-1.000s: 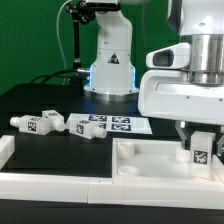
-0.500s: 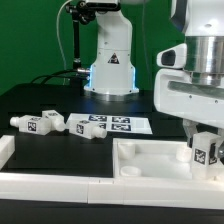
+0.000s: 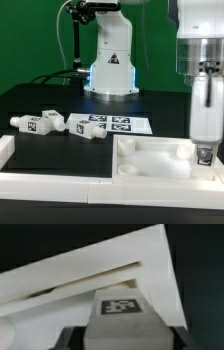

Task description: Assemble one leg

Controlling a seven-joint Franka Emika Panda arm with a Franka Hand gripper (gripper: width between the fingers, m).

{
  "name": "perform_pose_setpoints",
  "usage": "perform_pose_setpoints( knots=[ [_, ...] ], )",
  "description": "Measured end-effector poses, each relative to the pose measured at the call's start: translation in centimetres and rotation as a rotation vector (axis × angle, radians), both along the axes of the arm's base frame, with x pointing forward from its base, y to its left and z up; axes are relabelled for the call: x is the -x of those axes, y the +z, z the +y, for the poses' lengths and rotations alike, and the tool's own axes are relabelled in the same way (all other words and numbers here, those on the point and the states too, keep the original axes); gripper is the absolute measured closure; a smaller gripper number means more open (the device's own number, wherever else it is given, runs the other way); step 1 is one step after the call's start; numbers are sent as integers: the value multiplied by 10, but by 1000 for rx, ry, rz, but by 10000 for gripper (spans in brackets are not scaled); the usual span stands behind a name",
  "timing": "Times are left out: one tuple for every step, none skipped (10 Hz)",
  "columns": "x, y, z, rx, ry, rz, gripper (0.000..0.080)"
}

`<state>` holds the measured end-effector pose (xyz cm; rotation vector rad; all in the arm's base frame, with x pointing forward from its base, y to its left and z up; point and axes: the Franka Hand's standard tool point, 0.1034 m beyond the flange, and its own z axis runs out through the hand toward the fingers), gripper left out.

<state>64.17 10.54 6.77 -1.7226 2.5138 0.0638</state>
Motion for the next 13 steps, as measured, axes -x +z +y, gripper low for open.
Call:
perform_pose_setpoints(
  knots=[
    [0, 0, -2, 0, -52, 5, 514],
    [1, 0, -4, 2, -71, 7, 514],
    [1, 0, -4, 3, -78, 7, 514],
    [1, 0, -5, 9, -84, 7, 514],
    [1, 0, -5, 12, -69, 5, 514],
    [1, 0, -5, 12, -63, 5, 514],
    [1, 0, -5, 12, -63, 5, 353],
    [0, 2, -5, 11, -56, 1, 227],
    [-4, 18, -3, 0, -36, -21, 166],
    [-7, 36, -2, -14, -18, -43, 166],
    [-9, 44, -3, -18, -5, -53, 154],
    [-8, 40, -3, -15, -4, -49, 154],
    [-7, 39, -3, -14, -4, -48, 151]
  ],
)
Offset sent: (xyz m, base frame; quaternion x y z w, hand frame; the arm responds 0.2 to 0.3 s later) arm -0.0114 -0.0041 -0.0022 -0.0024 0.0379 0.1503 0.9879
